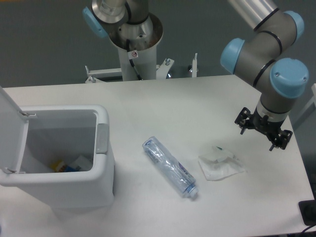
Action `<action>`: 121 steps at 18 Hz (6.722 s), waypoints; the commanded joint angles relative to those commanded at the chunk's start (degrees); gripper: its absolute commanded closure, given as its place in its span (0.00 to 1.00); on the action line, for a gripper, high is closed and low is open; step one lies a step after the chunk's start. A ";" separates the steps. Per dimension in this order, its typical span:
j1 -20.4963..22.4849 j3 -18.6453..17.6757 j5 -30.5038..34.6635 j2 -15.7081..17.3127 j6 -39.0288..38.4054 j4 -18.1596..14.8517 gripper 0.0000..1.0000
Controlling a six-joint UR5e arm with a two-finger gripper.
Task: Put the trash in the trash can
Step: 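Move the gripper toward the clear plastic wrapper, then lower the gripper onto the plastic wrapper and close on it, then lift the wrapper and carry it over the white trash bin, then open the gripper to drop the wrapper into the bin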
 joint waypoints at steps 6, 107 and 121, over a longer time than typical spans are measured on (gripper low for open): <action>-0.26 0.09 2.01 -0.17 0.09 0.00 0.00; -24.16 4.22 -36.83 16.17 -41.48 10.20 1.00; -33.49 -5.10 -36.21 20.48 -41.83 10.98 0.00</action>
